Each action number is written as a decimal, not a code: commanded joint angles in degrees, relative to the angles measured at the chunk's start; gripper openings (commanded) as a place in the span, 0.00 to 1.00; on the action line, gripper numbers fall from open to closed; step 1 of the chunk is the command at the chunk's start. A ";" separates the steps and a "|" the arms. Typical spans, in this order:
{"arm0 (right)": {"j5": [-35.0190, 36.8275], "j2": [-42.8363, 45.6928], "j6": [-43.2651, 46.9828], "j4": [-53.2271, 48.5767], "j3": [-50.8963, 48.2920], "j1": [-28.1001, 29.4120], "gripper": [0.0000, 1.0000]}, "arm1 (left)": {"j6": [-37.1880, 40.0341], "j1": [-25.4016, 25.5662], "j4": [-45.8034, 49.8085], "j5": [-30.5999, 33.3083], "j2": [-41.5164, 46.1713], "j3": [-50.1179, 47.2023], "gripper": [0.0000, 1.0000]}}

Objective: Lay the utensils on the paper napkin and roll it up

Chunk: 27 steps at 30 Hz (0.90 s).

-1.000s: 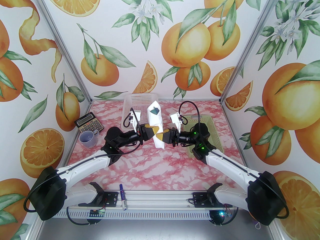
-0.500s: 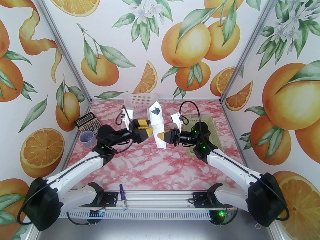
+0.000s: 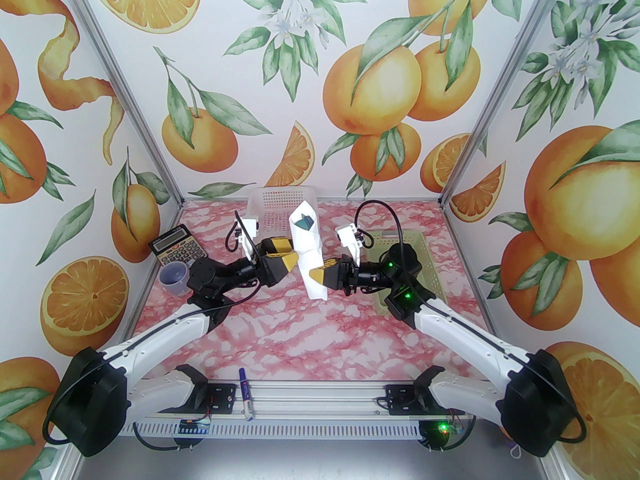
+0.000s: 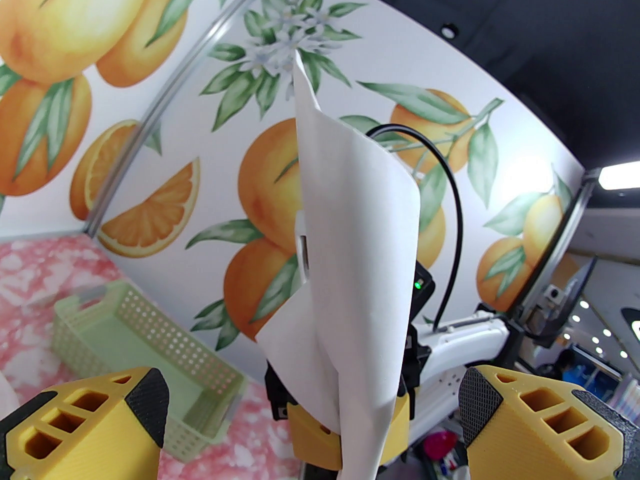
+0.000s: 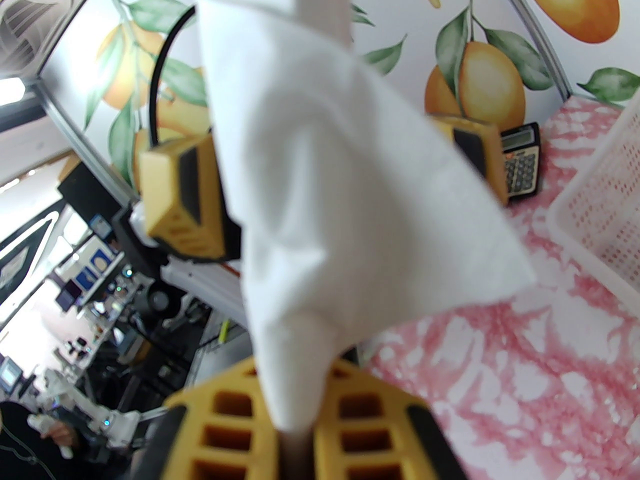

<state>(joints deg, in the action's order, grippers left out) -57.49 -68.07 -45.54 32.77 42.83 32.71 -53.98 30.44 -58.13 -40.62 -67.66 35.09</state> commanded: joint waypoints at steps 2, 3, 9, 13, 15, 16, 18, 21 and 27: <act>0.42 -1.63 1.07 2.00 2.34 1.68 0.00 | -1.45 1.97 -5.50 -1.88 -2.77 1.69 1.00; 0.70 -1.84 0.98 2.24 2.48 1.95 0.00 | -1.71 2.46 -6.08 -2.15 -3.60 2.22 1.00; 1.07 -3.39 1.15 2.56 3.31 3.32 0.00 | -3.07 4.40 -10.81 -2.75 -6.92 3.91 1.00; 1.03 -3.67 1.21 2.87 3.40 3.76 0.00 | -3.86 4.87 -12.39 -2.72 -8.17 4.28 1.00; 1.15 -3.56 1.16 2.93 3.26 3.90 0.00 | -3.86 4.90 -12.61 -2.62 -8.41 4.37 1.00; 1.15 -3.55 1.17 2.99 3.23 3.98 0.00 | -3.86 4.99 -12.69 -2.78 -8.45 4.47 1.00; 1.35 -3.41 1.10 3.00 3.07 4.03 0.00 | -3.64 5.13 -12.86 -3.08 -8.46 4.71 1.00; 1.89 -3.28 1.15 3.26 2.81 4.03 0.00 | -3.33 5.67 -12.78 -4.25 -8.28 5.37 0.98; 3.17 -2.29 1.91 2.81 2.52 3.99 0.00 | -2.46 5.94 -12.36 -4.34 -7.15 5.26 0.81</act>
<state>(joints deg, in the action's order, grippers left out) -56.10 -71.35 -45.25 33.63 44.49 36.38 -56.84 36.18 -68.86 -44.01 -75.85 38.79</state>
